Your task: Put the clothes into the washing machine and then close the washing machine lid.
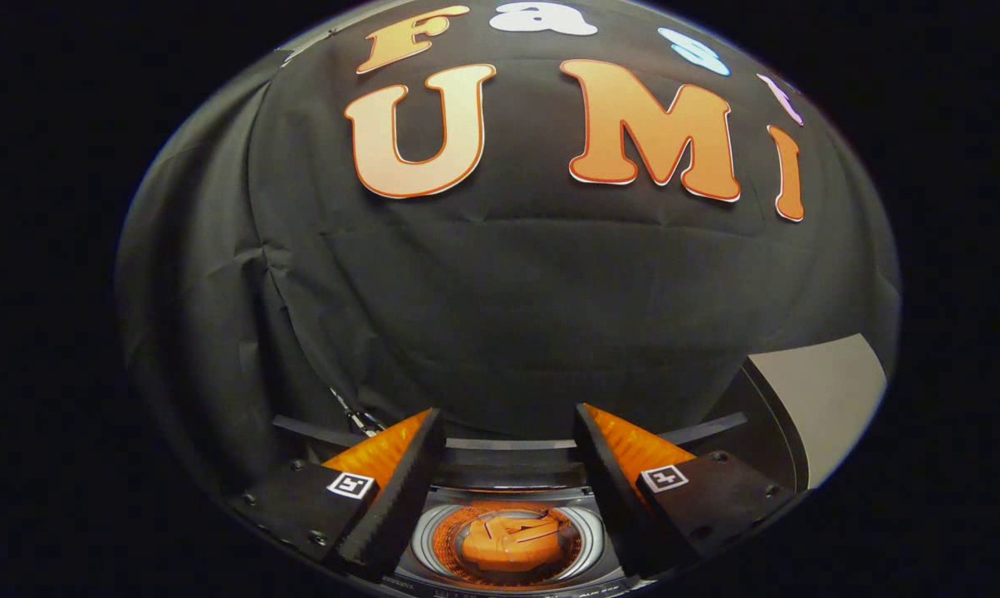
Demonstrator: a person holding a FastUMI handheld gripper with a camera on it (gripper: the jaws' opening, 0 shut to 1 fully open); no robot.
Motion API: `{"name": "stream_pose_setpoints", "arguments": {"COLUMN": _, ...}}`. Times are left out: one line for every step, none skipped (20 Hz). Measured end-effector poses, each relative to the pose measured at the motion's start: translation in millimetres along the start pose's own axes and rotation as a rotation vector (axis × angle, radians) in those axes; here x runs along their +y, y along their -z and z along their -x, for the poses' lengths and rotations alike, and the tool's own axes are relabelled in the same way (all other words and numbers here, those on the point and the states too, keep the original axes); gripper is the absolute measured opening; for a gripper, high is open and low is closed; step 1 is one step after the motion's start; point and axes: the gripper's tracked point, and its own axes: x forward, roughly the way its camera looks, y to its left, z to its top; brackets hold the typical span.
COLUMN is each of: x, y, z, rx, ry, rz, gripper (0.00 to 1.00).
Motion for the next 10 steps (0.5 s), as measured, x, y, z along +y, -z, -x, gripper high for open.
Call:
{"name": "stream_pose_setpoints", "arguments": {"x": 0.4, "y": 2.4, "z": 5.4, "rx": -0.009, "ry": 0.001, "rz": 0.002, "gripper": 0.99}}
{"name": "stream_pose_setpoints", "arguments": {"x": 1.2, "y": 4.4, "z": 8.1, "rx": -0.009, "ry": 0.001, "rz": 0.002, "gripper": 0.99}}
{"name": "stream_pose_setpoints", "arguments": {"x": 0.3, "y": 9.4, "z": 11.2, "rx": -0.013, "ry": 0.0, "rz": 0.0, "gripper": 0.99}}
{"name": "stream_pose_setpoints", "arguments": {"x": 0.8, "y": 11.1, "z": 13.5, "rx": -0.019, "ry": -0.001, "rz": 0.001, "gripper": 0.99}}
{"name": "stream_pose_setpoints", "arguments": {"x": 1.7, "y": 13.7, "z": 16.0, "rx": -0.028, "ry": -0.004, "rz": 0.002, "gripper": 0.99}}
{"name": "stream_pose_setpoints", "arguments": {"x": 2.6, "y": 16.9, "z": 17.4, "rx": -0.044, "ry": -0.002, "rz": 0.004, "gripper": 0.99}}
{"name": "stream_pose_setpoints", "arguments": {"x": 2.7, "y": 19.0, "z": 20.7, "rx": -0.061, "ry": -0.001, "rz": 0.009, "gripper": 0.99}}
{"name": "stream_pose_setpoints", "arguments": {"x": 2.2, "y": 21.2, "z": 23.1, "rx": -0.079, "ry": 0.003, "rz": 0.009, "gripper": 0.99}}
{"name": "stream_pose_setpoints", "arguments": {"x": 2.6, "y": 24.8, "z": 24.8, "rx": -0.082, "ry": 0.01, "rz": 0.003, "gripper": 0.99}}
{"name": "stream_pose_setpoints", "arguments": {"x": 2.2, "y": 29.0, "z": 23.6, "rx": -0.088, "ry": 0.015, "rz": 0.004, "gripper": 0.99}}
